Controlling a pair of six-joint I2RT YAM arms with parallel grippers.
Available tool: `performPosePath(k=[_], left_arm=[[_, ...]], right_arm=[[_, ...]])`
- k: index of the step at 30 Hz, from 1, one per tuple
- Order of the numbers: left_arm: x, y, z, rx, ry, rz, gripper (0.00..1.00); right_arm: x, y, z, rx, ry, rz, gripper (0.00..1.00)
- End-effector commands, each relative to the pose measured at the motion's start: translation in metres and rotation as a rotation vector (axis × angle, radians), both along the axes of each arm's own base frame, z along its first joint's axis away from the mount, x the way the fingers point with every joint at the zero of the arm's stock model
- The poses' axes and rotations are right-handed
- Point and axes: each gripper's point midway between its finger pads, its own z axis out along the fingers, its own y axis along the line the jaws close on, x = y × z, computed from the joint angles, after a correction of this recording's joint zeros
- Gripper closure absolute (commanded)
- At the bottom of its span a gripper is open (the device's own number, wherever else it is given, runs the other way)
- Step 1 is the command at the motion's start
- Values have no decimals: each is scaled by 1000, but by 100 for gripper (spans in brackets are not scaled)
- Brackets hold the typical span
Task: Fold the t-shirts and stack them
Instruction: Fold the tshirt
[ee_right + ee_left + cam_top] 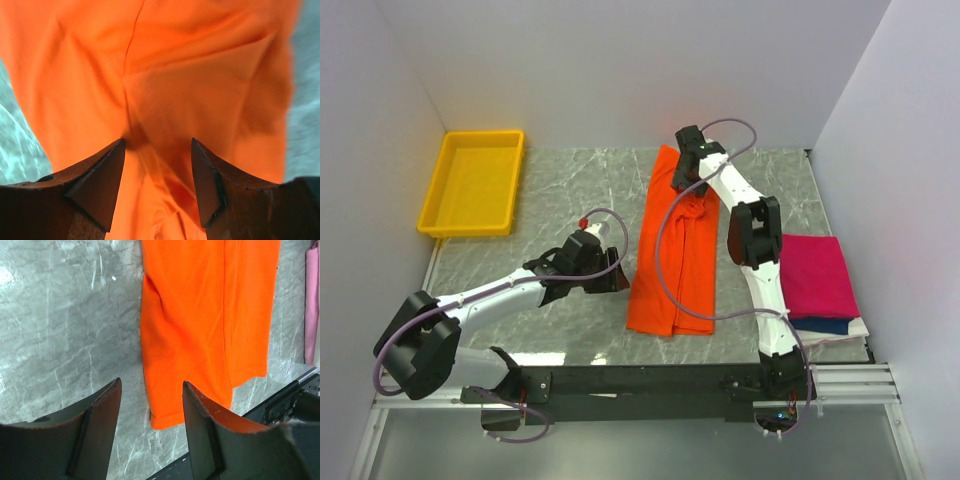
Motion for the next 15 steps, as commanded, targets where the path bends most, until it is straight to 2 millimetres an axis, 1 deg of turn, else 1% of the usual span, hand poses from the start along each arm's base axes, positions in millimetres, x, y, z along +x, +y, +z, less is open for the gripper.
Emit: performPosePath(k=[1, 3, 4, 5, 7, 8, 9, 11, 13, 15], left_arm=[[5, -7, 15, -35, -31, -25, 43], [5, -6, 13, -32, -26, -23, 43], [4, -5, 14, -33, -27, -23, 43], [4, -5, 14, -36, -25, -22, 43], [4, -4, 15, -41, -24, -20, 43], [4, -4, 14, -41, -22, -21, 43], [4, -3, 14, -42, -21, -20, 43], [5, -2, 13, -43, -19, -16, 43], [6, -1, 11, -41, -14, -10, 43], [7, 1, 11, -41, -13, 1, 43]], right_arm=[[-15, 16, -15, -14, 72, 83, 37], [-18, 24, -21, -10, 94, 116, 37], [-22, 33, -24, 0, 111, 147, 37], [-21, 40, -29, 5, 118, 166, 37], [-31, 51, -44, 8, 166, 213, 37], [-34, 57, -45, 19, 174, 233, 37], [-36, 61, -46, 20, 178, 251, 41], [-41, 73, -45, 8, 175, 294, 39], [-41, 79, -40, 1, 158, 321, 38], [-48, 99, -38, 41, 157, 371, 38]])
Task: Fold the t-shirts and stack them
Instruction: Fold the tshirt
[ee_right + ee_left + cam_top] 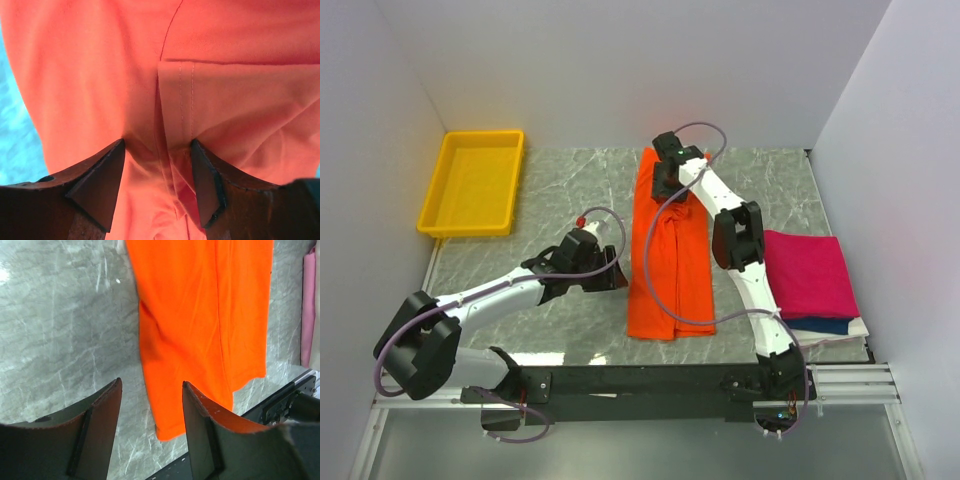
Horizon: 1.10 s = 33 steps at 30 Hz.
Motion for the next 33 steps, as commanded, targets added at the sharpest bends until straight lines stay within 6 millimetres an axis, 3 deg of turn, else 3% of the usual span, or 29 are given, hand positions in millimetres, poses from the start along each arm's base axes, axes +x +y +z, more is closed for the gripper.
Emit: performPosePath(k=[1, 5, 9, 12, 17, 23, 24, 26, 27, 28, 29, 30, 31, 32, 33], left_arm=[[5, -1, 10, -27, -23, 1, 43], [8, 8, 7, -28, -18, 38, 42], [12, 19, 5, -46, -7, 81, 41], [10, 22, 4, -55, 8, 89, 41], [-4, 24, -3, -81, 57, 95, 41], [-36, 17, -23, -196, 167, 87, 41], [-42, 11, -23, -211, 168, 66, 41], [-52, 4, -26, -222, 187, 51, 41], [-63, -4, -30, -212, 202, 19, 41], [-66, -8, -31, -217, 214, 24, 42], [-72, -10, -34, -219, 223, 18, 42], [-79, -18, -33, -235, 221, -8, 42], [-82, -21, -33, -252, 235, 4, 42], [-90, -22, -39, -247, 253, -4, 43], [-91, -24, -39, -257, 251, -6, 43]], right_arm=[[-27, 46, -13, 62, 75, 132, 38], [-37, 86, -5, 140, 58, 167, 37], [-24, 110, 9, 257, 3, 117, 37], [-4, 108, 20, 314, -53, 48, 36], [28, 78, 43, 400, -115, -45, 36], [44, 69, 135, 455, -323, 27, 30], [42, 62, 160, 432, -366, 30, 29], [34, 47, 169, 398, -371, 8, 28], [26, 35, 193, 377, -405, -8, 28], [12, 24, 174, 336, -353, -25, 28], [2, 15, 170, 305, -340, -42, 28], [-12, 5, 195, 307, -378, -55, 28], [-36, -7, 154, 253, -291, -76, 28], [-45, -13, 152, 252, -301, -84, 28], [-64, -18, 170, 277, -330, -90, 29]])
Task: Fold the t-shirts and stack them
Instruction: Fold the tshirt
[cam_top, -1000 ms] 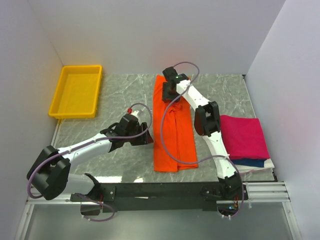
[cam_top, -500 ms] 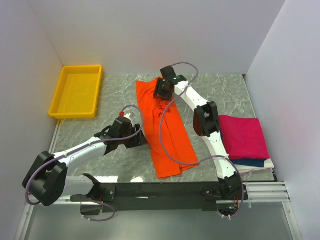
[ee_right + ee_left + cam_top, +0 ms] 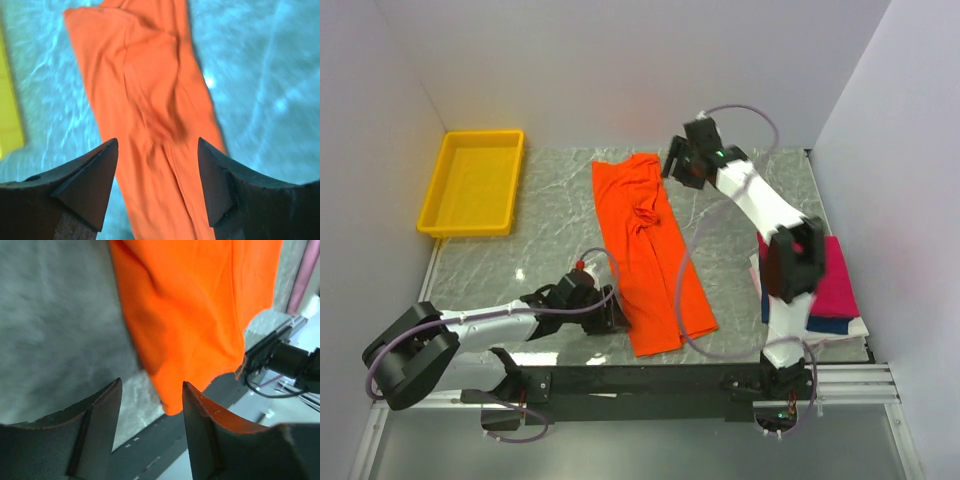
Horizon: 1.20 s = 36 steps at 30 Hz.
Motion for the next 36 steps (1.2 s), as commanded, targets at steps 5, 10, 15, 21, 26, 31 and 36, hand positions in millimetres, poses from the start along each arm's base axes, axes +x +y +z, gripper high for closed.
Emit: performPosePath(k=[5, 10, 15, 21, 26, 31, 36], left_arm=[[-11, -18, -9, -33, 65, 22, 50], [-10, -19, -21, -7, 98, 41, 57], [-12, -26, -30, -27, 148, 51, 61], [-24, -26, -36, -32, 188, 30, 52], [-40, -23, -38, 6, 227, -17, 52], [-63, -10, -44, 62, 307, -21, 52], [-80, -10, -38, 70, 352, -26, 48]], right_arm=[[-130, -58, -50, -96, 81, -58, 32], [-215, -80, -87, -148, 143, -75, 33], [-271, -98, -112, -147, 193, -96, 36], [-311, -90, -130, -140, 252, -21, 37], [-330, -86, -141, -152, 300, 16, 39], [-337, -94, -143, -199, 322, -2, 43], [-351, -97, -152, -192, 366, -6, 46]])
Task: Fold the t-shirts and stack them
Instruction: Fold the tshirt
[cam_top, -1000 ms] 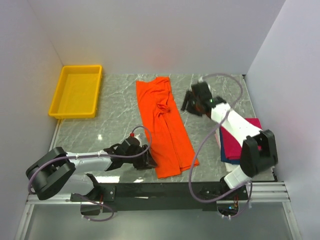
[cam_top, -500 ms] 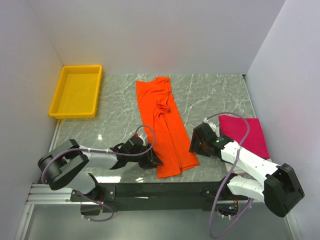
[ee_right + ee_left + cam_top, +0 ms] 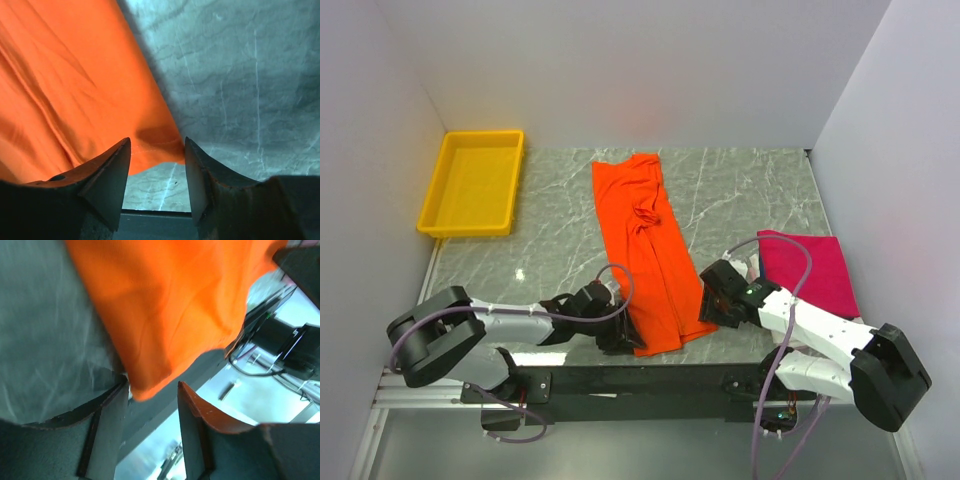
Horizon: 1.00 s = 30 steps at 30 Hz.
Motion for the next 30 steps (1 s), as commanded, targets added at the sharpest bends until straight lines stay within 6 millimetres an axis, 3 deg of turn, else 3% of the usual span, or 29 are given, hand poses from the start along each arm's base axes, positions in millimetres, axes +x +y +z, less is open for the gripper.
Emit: performPosePath(k=[1, 6, 12, 18, 21, 26, 30], left_arm=[[-31, 30, -28, 156, 122, -5, 49], [-37, 17, -28, 153, 125, -28, 48], [-27, -1, -30, 120, 121, -3, 51], [-22, -6, -33, 133, 108, -2, 57], [-22, -6, -34, 140, 105, -5, 69], [-13, 4, -30, 180, 63, 9, 99], [-4, 23, -17, 215, 26, 32, 99]], right_arm=[[-11, -7, -7, -13, 22, -25, 47], [-14, -6, -8, -1, 26, -20, 52], [-12, -2, -7, 18, 24, -15, 66], [-11, 1, -6, 24, 24, -7, 74], [-12, 5, -6, 43, 26, 1, 82], [-16, 21, -2, 111, 39, 27, 99], [-23, 36, 6, 155, 44, 59, 100]])
